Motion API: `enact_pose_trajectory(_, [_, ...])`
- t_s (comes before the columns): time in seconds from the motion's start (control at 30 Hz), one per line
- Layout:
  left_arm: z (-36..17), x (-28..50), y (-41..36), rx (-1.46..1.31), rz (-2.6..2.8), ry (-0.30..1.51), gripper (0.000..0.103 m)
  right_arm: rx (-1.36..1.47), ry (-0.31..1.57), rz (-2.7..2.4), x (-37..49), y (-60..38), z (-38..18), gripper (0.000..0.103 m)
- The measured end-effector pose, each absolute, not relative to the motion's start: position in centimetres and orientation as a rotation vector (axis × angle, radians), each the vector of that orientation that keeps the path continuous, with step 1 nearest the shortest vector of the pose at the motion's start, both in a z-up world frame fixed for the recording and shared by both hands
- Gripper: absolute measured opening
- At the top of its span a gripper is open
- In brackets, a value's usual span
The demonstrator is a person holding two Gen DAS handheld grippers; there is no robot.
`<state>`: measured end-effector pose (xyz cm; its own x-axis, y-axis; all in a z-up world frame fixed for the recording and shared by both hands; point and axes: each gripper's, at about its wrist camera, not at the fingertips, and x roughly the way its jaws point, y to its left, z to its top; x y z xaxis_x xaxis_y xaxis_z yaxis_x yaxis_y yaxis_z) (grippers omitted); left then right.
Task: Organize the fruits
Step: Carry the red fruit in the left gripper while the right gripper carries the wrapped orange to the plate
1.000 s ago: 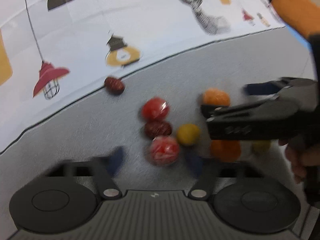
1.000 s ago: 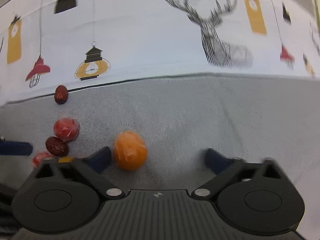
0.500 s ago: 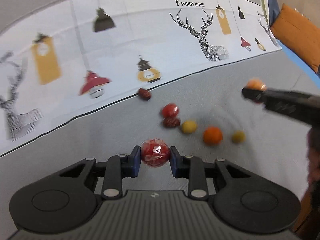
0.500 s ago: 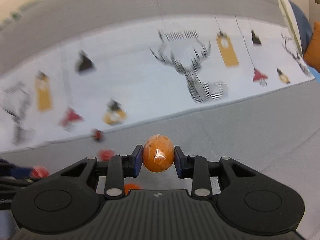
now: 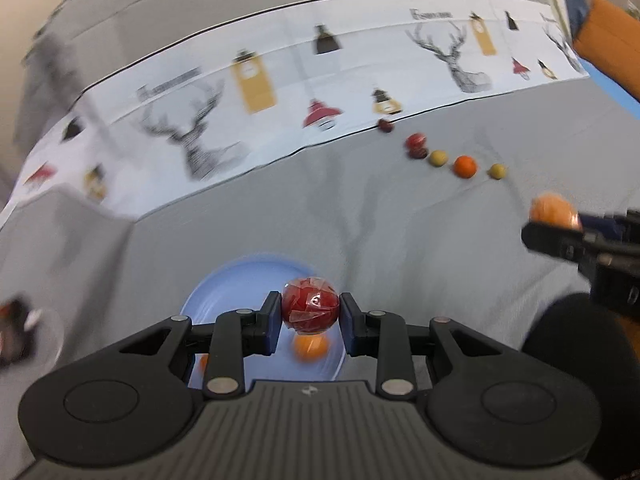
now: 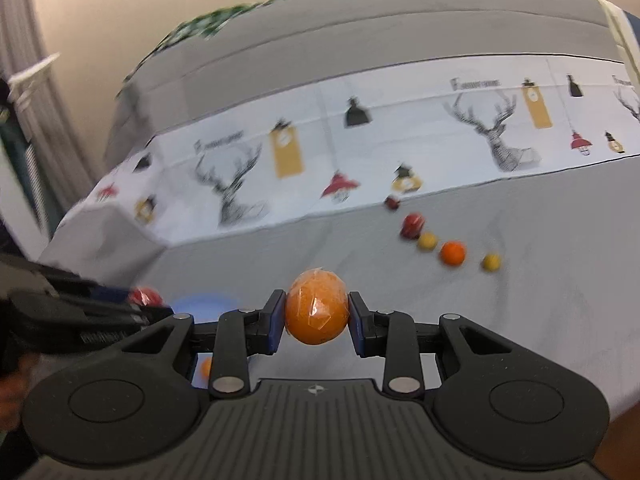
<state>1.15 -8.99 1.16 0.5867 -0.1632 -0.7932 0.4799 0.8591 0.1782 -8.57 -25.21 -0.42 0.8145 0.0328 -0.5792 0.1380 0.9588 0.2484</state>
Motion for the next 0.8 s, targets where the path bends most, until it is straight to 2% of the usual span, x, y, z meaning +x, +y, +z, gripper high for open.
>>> enact_pose_trajectory(0.37, [2.2,-5.5,0.4,0.255,-0.267,0.901,0.033,0.128,0.624,0.013,-13.7,-16.0,0.7,0.034])
enact_pose_trajectory(0.8, [3.1,-9.0,4.1,0.162,-0.258,0.857,0.033,0.008,0.614,0.099,-15.6,-10.8,1.9,0.034])
